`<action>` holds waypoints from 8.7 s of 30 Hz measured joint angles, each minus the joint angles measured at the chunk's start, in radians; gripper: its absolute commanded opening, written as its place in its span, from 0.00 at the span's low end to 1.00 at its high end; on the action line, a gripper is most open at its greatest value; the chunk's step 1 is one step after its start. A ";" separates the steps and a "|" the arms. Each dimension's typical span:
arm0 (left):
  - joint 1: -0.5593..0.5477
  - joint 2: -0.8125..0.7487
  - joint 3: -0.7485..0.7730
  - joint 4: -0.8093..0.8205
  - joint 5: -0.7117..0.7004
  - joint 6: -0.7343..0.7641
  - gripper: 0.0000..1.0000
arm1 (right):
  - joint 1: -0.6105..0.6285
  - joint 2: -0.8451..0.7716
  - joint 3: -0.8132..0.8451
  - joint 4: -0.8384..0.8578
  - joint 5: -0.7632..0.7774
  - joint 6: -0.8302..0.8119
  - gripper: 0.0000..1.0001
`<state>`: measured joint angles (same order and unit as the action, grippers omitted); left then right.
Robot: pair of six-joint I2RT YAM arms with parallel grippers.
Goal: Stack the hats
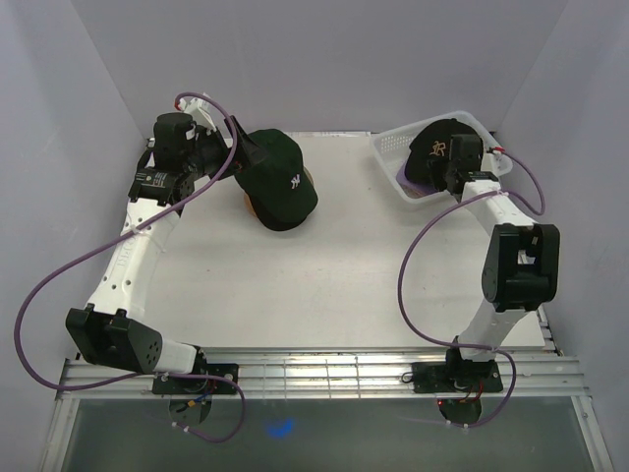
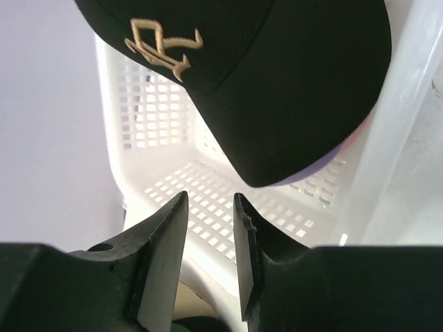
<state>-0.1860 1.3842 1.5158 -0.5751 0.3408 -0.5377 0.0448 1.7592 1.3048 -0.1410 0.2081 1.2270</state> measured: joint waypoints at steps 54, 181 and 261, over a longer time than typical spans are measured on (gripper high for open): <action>0.000 0.048 0.000 0.011 0.001 -0.002 0.93 | 0.011 0.163 0.047 -0.032 0.048 0.042 0.47; 0.000 0.039 0.073 -0.001 -0.043 0.022 0.93 | -0.220 -0.021 0.145 0.575 -0.662 0.003 0.08; 0.000 -0.021 0.176 -0.056 -0.031 -0.016 0.94 | 0.562 0.187 -0.115 1.106 -0.508 0.274 0.08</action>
<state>-0.1860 1.3628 1.6917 -0.6308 0.3099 -0.5537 0.6071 1.9457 1.1900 0.9646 -0.2996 1.5005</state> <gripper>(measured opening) 0.939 0.125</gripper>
